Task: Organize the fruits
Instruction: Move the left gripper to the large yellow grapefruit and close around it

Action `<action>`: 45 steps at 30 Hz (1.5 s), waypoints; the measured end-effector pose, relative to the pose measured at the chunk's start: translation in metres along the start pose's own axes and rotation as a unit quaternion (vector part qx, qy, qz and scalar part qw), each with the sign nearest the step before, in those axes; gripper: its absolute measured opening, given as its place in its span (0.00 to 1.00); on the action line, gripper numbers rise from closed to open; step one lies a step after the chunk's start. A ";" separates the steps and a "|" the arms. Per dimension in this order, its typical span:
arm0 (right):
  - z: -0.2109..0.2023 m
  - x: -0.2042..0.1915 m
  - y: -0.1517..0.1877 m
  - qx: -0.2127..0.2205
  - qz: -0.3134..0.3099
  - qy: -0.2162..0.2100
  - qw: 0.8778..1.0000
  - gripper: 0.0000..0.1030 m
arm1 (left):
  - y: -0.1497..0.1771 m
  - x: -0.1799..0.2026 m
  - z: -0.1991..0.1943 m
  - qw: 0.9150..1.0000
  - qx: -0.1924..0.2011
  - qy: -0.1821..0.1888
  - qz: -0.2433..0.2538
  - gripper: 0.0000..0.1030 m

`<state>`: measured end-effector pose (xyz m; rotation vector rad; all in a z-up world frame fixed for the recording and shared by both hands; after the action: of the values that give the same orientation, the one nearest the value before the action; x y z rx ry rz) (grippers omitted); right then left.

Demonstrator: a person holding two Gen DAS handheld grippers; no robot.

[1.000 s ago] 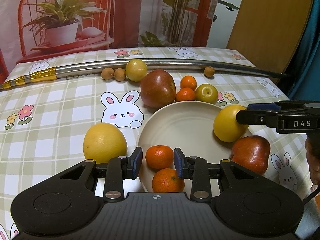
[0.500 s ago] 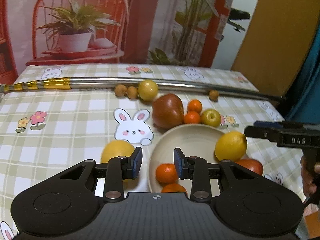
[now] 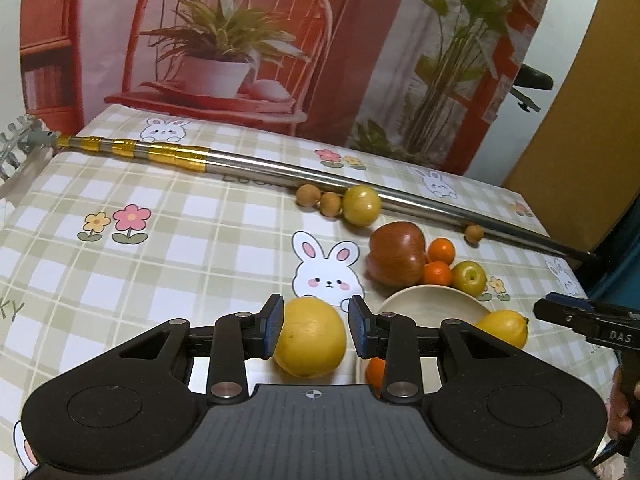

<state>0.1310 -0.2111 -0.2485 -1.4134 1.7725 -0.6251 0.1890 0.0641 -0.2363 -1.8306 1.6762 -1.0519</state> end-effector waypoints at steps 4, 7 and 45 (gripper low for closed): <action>-0.001 0.003 -0.001 0.004 0.004 0.006 1.000 0.53 | 0.001 -0.002 0.001 1.000 0.001 -0.004 -0.002 0.37; -0.002 0.005 -0.002 0.007 0.006 0.011 1.000 0.53 | 0.000 -0.005 0.001 1.000 0.002 -0.007 -0.006 0.39; 0.000 0.011 -0.001 0.007 0.017 0.020 1.000 0.53 | 0.021 0.003 0.046 0.998 -0.048 -0.022 0.027 0.55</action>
<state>0.1310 -0.2220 -0.2505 -1.3676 1.8152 -0.6517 0.2109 0.0499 -0.2796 -1.8432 1.7665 -0.9183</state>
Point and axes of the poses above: each gripper's, at about its wrist camera, not at the fingertips, and z roughly the way its jaws point, x to its right, y to its underside, the point moved 6 cm from there along z, roughly the way its jaws point, and after that the axes turned 7 degrees about x, right-handed, at the moved point
